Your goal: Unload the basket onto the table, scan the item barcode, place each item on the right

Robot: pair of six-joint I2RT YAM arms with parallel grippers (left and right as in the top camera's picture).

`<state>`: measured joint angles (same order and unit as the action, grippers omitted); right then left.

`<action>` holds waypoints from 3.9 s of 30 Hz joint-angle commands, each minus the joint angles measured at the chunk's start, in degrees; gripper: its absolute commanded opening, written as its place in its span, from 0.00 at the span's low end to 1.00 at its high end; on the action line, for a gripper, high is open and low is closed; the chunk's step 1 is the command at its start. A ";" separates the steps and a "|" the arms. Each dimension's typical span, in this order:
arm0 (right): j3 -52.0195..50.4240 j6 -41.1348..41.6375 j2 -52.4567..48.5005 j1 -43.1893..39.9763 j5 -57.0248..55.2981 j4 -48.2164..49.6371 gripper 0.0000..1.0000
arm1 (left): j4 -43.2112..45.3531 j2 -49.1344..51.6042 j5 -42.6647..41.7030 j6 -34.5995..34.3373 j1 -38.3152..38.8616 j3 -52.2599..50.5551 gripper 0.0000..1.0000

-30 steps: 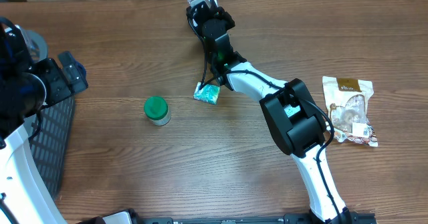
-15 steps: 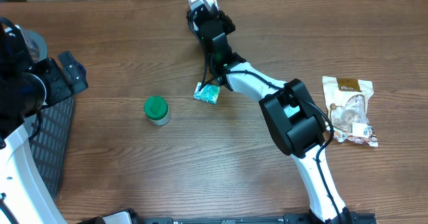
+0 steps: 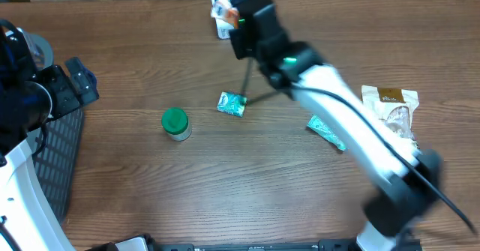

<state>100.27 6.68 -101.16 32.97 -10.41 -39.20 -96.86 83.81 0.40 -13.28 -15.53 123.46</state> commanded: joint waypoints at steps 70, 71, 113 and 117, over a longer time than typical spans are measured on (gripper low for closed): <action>0.31 -14.71 -26.86 -7.82 36.06 -9.60 0.56 | 0.07 0.09 -0.24 1.07 -0.20 0.33 1.00; 0.24 -14.71 -27.15 -7.85 36.06 -8.90 0.56 | 0.07 0.09 -0.24 1.07 -0.20 0.33 1.00; 1.25 33.46 -24.15 -5.44 16.37 -21.92 0.39 | 0.07 0.09 -0.24 1.07 -0.20 0.33 0.99; 1.27 24.79 -24.15 -4.48 20.02 -23.45 0.64 | 0.07 0.09 -0.24 1.05 -0.20 0.33 1.00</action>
<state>100.47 35.09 -127.00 27.29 8.67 -62.08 -96.86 83.81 0.40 -13.28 -15.53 123.46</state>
